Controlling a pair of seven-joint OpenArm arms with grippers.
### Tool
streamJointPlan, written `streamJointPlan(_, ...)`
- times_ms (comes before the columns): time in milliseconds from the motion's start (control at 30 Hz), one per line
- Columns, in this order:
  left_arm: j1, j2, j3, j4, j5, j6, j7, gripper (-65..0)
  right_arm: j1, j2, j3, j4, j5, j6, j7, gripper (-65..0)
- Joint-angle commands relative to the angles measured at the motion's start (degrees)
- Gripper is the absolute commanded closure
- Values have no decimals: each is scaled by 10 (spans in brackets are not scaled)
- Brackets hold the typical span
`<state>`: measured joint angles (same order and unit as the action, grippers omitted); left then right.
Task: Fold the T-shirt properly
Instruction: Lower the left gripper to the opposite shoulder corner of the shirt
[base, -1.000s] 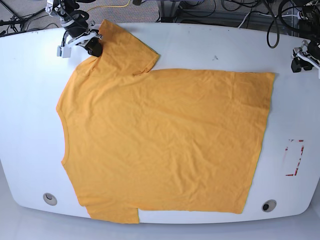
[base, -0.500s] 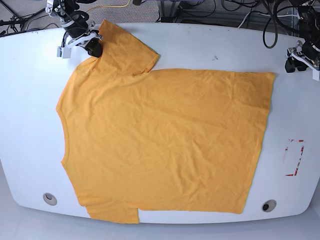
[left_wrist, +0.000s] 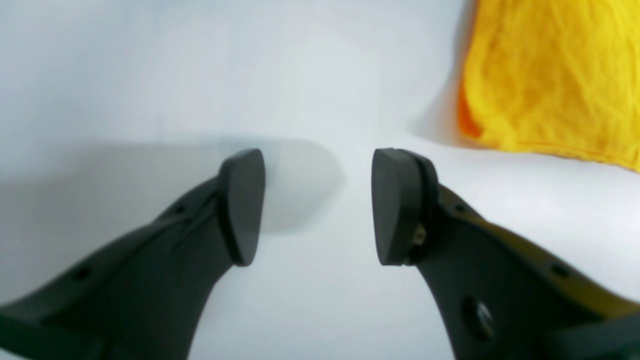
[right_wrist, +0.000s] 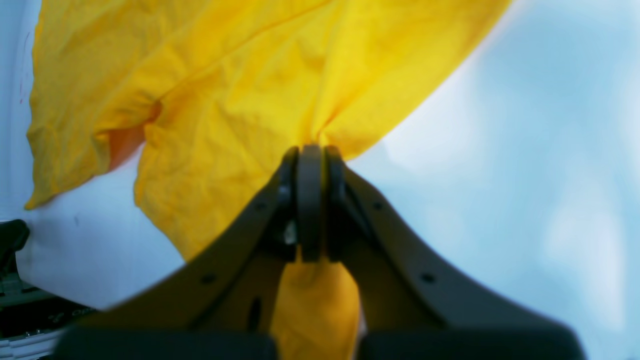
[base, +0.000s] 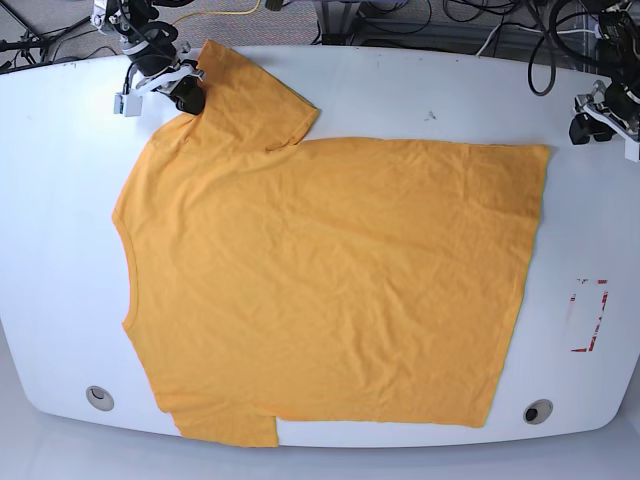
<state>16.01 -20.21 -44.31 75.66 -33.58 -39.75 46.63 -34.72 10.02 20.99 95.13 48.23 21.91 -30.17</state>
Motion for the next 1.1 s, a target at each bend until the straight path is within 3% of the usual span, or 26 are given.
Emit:
streamJointPlan(0,-6,-11,11,2,-3,-3,-5,-318,-5,4,1,3,-4,-4,-6,0)
streamJointPlan(433,-13,-1,73,-5,0,-3,-8,-323,-4,4,2,4,0,-3,-9,0)
streamJointPlan(1067,-28,0,109,-18,-8,-3,-9,-333,-3,5,2,7,0,-2,-7,0)
